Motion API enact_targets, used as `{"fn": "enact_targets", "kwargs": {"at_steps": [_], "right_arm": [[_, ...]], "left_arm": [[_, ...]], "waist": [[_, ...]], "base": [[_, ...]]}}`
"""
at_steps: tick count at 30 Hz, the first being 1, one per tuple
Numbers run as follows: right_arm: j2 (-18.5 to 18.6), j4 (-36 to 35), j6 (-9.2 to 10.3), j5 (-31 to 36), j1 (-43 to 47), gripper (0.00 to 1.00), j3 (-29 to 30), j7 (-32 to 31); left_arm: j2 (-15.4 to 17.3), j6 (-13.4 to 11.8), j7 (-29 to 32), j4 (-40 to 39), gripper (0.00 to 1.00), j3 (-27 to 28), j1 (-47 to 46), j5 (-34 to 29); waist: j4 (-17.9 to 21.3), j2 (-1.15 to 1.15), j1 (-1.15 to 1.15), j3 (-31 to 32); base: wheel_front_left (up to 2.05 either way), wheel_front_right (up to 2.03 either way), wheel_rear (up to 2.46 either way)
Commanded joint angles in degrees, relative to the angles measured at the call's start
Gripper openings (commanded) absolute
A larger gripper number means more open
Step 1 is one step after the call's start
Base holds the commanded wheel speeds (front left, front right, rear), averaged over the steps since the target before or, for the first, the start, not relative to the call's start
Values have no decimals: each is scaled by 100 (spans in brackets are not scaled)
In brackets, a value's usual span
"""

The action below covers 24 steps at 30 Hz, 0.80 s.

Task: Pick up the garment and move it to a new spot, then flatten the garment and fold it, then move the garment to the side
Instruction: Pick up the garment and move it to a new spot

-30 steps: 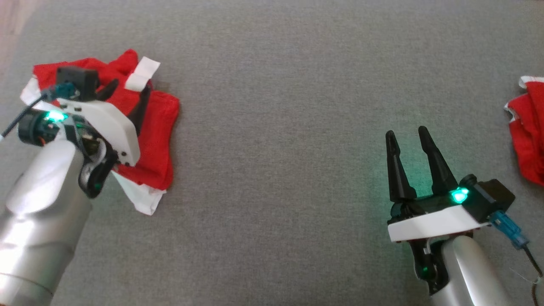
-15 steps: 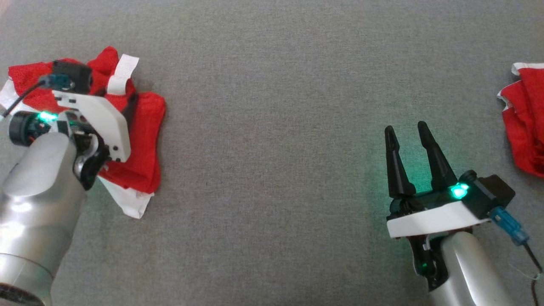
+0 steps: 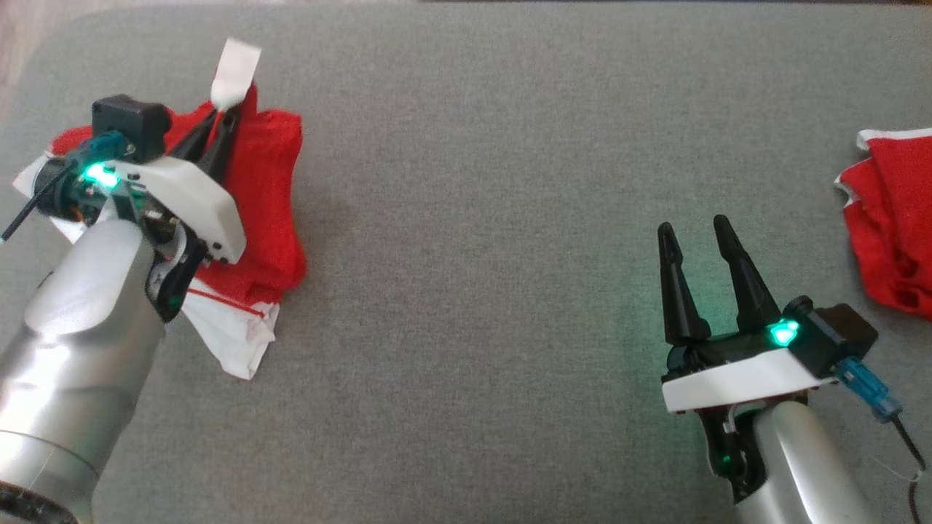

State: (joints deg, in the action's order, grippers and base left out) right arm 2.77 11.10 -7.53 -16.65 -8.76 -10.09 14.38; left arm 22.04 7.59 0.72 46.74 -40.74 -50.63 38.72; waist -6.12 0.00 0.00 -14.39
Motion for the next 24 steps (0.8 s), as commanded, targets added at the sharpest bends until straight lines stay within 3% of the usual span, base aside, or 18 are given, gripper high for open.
{"fn": "enact_targets", "kwargs": {"at_steps": [1,10,24], "right_arm": [[10,-161,4,-40,-32,100,-145,62],[10,-112,4,-182,52,100,-187,62],[10,-254,4,-467,-107,100,-347,62]], "left_arm": [[295,-11,-94,-168,0,187,-360,-38],[416,-23,-553,-1300,0,23,-390,-111],[520,-432,-194,-3161,0,63,-686,-203]], "waist": [[-1,0,0,95],[151,0,0,557],[932,0,0,371]], "base": [[0,0,0],[0,0,0],[0,0,0]]}}
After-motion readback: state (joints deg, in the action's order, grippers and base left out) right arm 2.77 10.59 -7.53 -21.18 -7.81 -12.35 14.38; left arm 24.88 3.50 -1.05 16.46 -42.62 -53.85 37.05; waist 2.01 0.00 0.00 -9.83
